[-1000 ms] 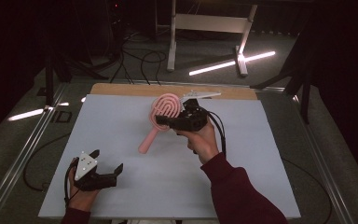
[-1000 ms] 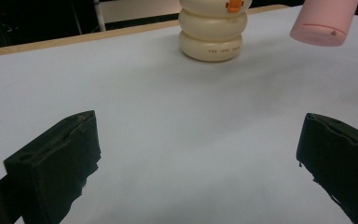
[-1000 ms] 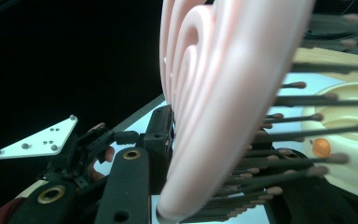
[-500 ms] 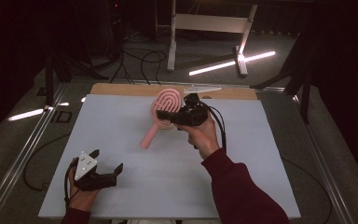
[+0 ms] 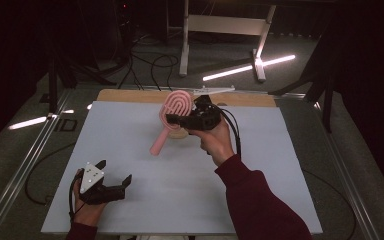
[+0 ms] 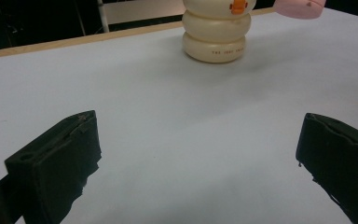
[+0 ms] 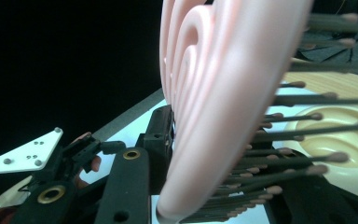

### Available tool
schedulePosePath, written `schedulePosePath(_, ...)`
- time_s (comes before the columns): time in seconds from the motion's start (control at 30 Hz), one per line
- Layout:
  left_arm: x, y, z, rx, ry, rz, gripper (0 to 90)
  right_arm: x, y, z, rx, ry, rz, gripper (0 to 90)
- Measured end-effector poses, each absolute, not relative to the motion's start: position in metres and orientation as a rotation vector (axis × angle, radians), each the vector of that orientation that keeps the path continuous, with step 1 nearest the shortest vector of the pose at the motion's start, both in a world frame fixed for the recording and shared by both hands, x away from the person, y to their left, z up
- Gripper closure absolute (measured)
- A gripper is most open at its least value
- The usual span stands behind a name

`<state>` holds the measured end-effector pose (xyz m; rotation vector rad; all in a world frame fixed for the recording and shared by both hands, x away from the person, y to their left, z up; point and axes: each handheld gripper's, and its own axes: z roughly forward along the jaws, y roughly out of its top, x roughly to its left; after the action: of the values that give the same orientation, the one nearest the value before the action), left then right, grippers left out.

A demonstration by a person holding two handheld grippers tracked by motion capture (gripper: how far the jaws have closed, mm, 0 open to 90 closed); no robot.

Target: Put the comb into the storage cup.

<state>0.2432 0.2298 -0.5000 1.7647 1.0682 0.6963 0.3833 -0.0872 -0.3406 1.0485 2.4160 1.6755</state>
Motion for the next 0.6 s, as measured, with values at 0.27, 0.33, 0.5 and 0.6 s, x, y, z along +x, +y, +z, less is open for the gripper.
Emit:
schedulePosePath(0.27,0.243,0.23,-0.5,1.759,1.068,0.712,0.3,0.391,-0.086,-0.34,1.048,2.411,1.636,63.8)
schedulePosePath(0.33,0.242,0.231,-0.499,1.751,1.073,0.714,0.4,0.393,-0.085,-0.341,1.061,2.407,1.633,63.8)
schedulePosePath(0.5,0.242,0.232,-0.499,1.749,1.076,0.718,0.4,0.397,-0.086,-0.341,1.072,2.393,1.633,63.8)
schedulePosePath(0.6,0.242,0.231,-0.499,1.75,1.074,0.72,0.5,0.399,-0.086,-0.34,1.075,2.382,1.637,63.7)
